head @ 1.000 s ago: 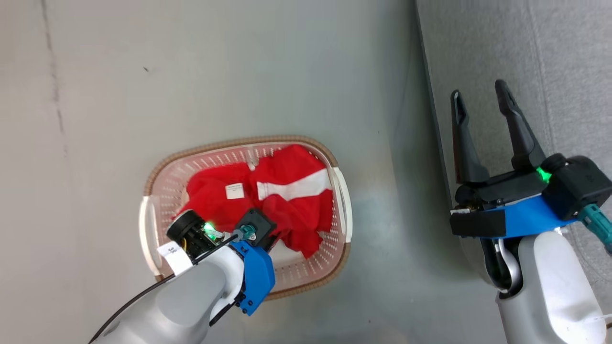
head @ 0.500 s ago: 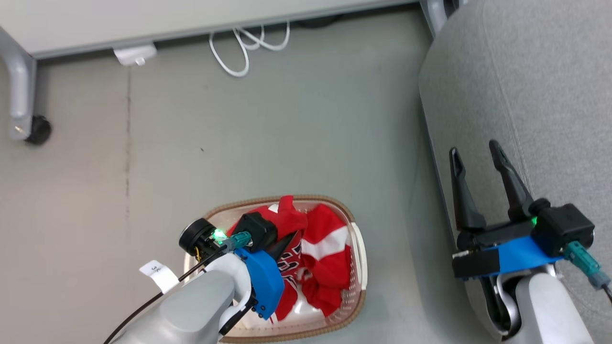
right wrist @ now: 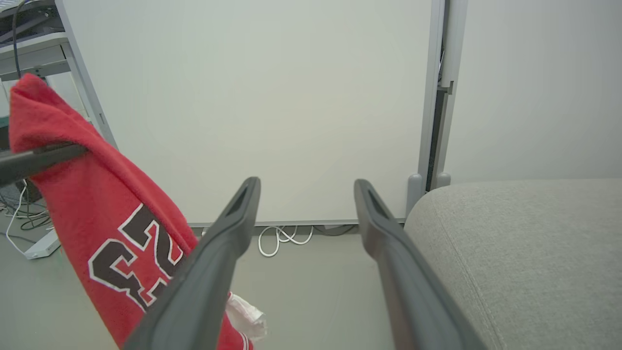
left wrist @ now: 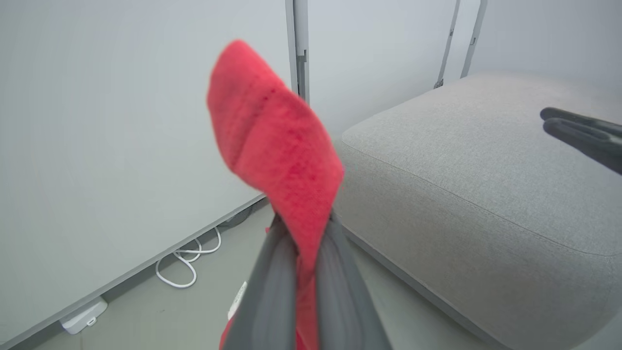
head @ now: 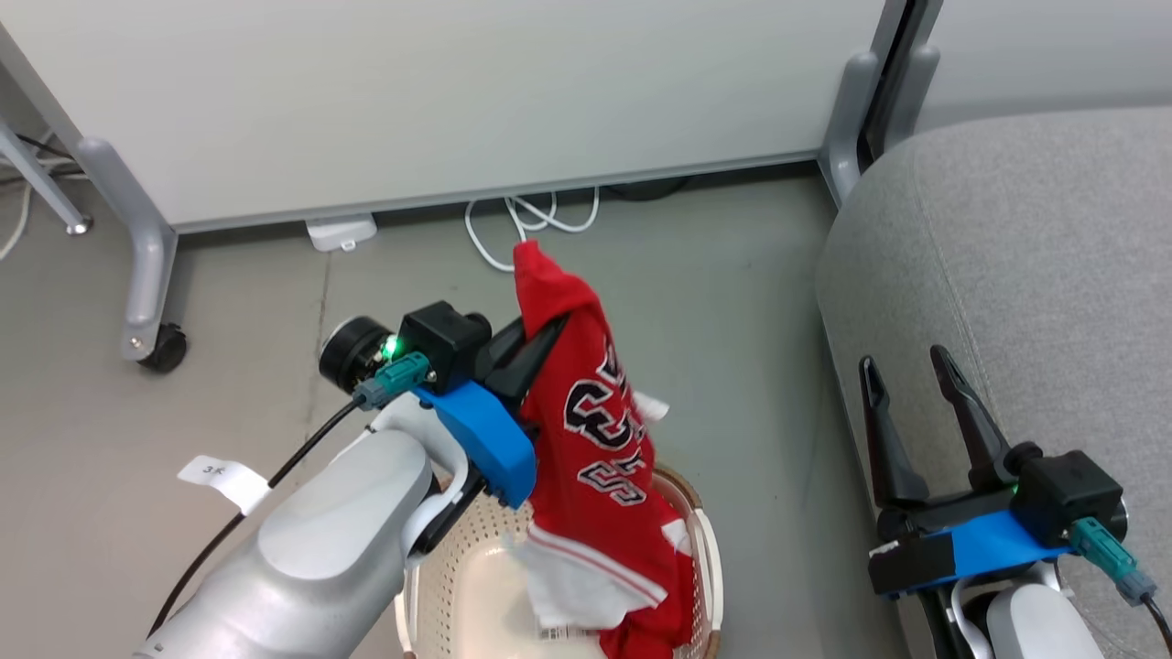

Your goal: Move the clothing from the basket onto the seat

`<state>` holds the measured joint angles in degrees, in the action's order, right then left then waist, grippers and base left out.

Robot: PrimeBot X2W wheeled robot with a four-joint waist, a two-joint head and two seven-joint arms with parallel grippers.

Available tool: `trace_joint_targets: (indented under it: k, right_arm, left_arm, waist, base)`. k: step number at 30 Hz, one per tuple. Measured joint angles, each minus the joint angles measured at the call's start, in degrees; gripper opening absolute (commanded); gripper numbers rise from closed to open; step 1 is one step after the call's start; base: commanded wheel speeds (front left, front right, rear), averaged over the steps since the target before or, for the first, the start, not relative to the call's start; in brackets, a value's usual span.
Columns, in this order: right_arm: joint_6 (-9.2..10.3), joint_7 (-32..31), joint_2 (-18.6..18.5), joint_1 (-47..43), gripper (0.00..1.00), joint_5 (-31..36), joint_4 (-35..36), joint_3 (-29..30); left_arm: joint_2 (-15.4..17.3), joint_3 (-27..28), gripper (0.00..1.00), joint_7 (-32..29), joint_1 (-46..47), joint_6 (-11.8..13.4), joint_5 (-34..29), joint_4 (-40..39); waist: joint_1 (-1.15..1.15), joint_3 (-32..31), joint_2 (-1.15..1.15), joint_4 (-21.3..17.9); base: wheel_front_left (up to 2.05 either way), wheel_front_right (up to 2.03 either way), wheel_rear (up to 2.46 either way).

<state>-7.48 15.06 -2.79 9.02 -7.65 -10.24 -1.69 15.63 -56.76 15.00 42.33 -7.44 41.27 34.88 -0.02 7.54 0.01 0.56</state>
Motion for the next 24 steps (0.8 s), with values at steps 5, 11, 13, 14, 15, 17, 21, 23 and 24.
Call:
trace_joint_targets:
  k: [5,11,13,14,15,17,21,23,24]
  right_arm:
    - [0.00,0.0,0.0,-1.3,1.00,-0.5,-0.2,-0.1]
    - [0.00,0.0,0.0,-2.2,1.00,-1.0,-0.3,-0.4]
    - [0.00,0.0,0.0,-2.4,1.00,-1.1,-0.4,-0.4]
    - [0.00,0.0,0.0,-2.5,1.00,-1.1,-0.4,-0.4]
    - [0.00,0.0,0.0,-2.6,1.00,-1.1,-0.4,-0.4]
    - [0.00,0.0,0.0,-2.8,1.00,-1.1,-0.4,-0.5]
    - [0.00,0.0,0.0,-2.8,1.00,-1.3,-0.4,-0.6]
    - [0.00,0.0,0.0,-2.8,1.00,-1.6,-0.4,-0.6]
    - [0.00,0.0,0.0,-2.8,1.00,-1.6,-0.4,-0.6]
  left_arm:
    - [-0.2,3.2,0.00,0.0,0.1,0.0,-2.4,-3.7]
    - [-0.1,2.6,0.00,0.0,3.3,0.0,-3.8,-6.4]
    - [-0.2,2.0,0.00,0.0,4.5,0.0,-3.6,-7.0]
    - [-0.2,1.8,0.00,0.0,5.2,0.0,-3.5,-7.2]
    - [-0.2,1.6,0.00,0.0,5.9,0.0,-3.4,-7.4]
    - [-0.3,1.1,0.00,0.0,7.0,0.0,-3.0,-7.8]
    - [-0.4,0.1,0.00,-0.2,7.9,0.0,-2.5,-8.1]
    - [-0.3,-0.2,0.00,-0.3,8.4,0.0,-2.4,-8.1]
    - [-0.4,-0.5,0.00,-0.3,8.4,0.0,-2.4,-8.1]
  waist:
    - [0.00,-2.3,0.00,0.5]
    - [0.01,-3.8,0.00,0.8]
    - [0.01,-4.2,0.00,0.9]
    - [0.01,-4.4,0.00,0.9]
    - [0.01,-4.5,0.00,1.0]
    - [0.01,-4.7,0.00,1.0]
    - [0.01,-4.7,0.00,1.0]
    - [0.01,-4.5,0.00,1.0]
    - [0.01,-4.5,0.00,1.0]
  base:
    - [0.00,0.00,0.00]
    - [0.00,0.00,0.00]
    - [0.00,0.00,0.00]
    - [0.00,0.00,0.00]
    - [0.00,0.00,0.00]
    - [0.00,0.00,0.00]
    - [0.00,0.00,0.00]
    - [0.00,0.00,0.00]
    - [0.00,0.00,0.00]
